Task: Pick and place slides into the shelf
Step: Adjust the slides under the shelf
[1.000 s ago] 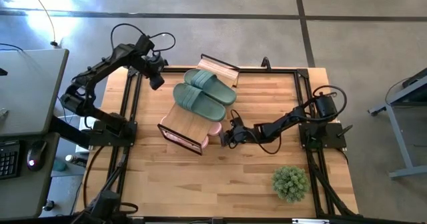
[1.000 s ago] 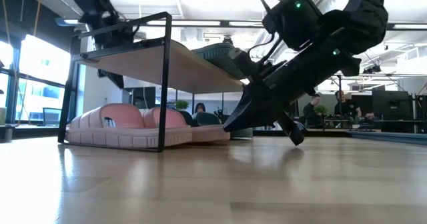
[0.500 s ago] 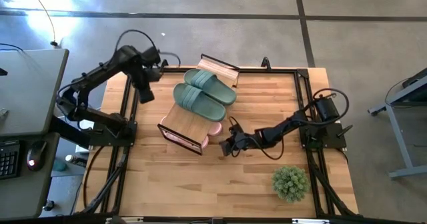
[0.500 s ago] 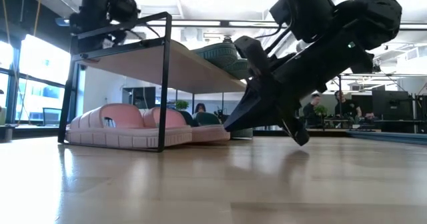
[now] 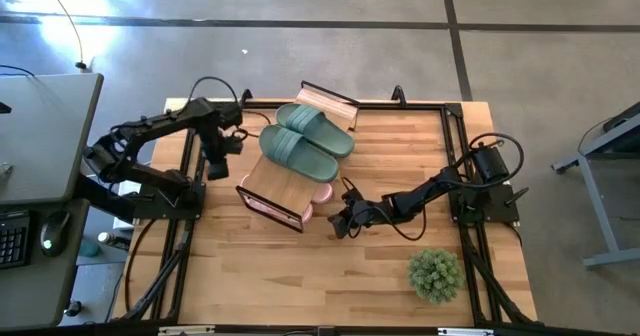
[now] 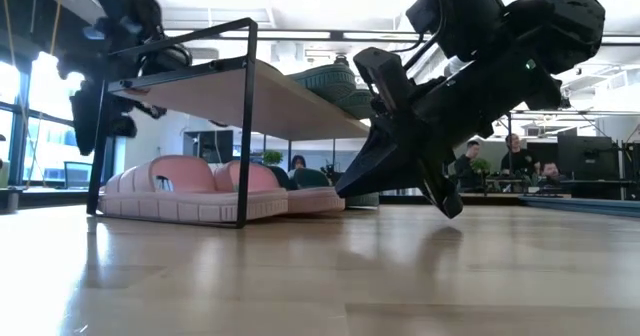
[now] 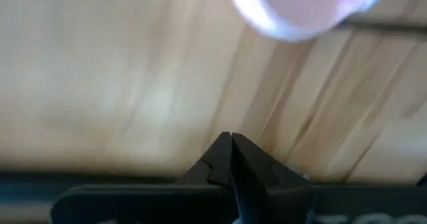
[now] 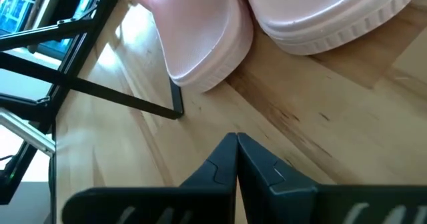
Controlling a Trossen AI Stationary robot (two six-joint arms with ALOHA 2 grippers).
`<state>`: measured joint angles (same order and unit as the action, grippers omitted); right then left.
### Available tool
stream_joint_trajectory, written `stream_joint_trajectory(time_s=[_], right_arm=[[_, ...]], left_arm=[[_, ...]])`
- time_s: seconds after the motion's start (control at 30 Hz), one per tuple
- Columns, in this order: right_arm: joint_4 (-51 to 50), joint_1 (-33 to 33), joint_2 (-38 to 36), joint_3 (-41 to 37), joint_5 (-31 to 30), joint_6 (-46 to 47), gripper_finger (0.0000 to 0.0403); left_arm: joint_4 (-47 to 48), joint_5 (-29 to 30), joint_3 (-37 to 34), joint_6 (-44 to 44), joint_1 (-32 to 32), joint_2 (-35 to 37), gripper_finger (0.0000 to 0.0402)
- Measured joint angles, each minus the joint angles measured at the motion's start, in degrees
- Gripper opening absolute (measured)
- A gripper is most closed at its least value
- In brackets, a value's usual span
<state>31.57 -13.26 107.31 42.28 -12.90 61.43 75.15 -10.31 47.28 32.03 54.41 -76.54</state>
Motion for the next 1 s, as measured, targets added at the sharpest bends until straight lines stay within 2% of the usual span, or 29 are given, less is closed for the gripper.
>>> stream_joint_trajectory(time_s=[0.07,0.17,0.33,0.57,0.77,1.0], right_arm=[[0.0,0.0,0.0,0.0,0.0,0.0,0.0],[0.0,0.0,0.0,0.0,0.0,0.5,0.0],[0.2,0.1,0.0,0.0,1.0,0.6,0.0],[0.0,1.3,0.0,0.0,1.3,1.8,0.0],[-3.9,3.9,-0.2,0.0,0.2,4.7,0.0],[-4.0,6.9,-0.2,0.0,-0.9,4.5,0.0]], left_arm=[[-4.1,-3.7,-2.8,-2.0,1.3,0.9,0.0],[-9.4,-4.7,-6.4,-3.8,5.5,2.4,0.0],[-13.4,-12.9,-12.1,-4.5,12.3,3.1,0.0],[-15.7,-16.0,-13.2,-9.8,8.4,3.2,0.0],[-18.8,-15.4,-13.2,-14.4,5.0,2.8,0.0],[-23.3,-17.0,-13.2,-20.2,2.8,2.8,0.0]])
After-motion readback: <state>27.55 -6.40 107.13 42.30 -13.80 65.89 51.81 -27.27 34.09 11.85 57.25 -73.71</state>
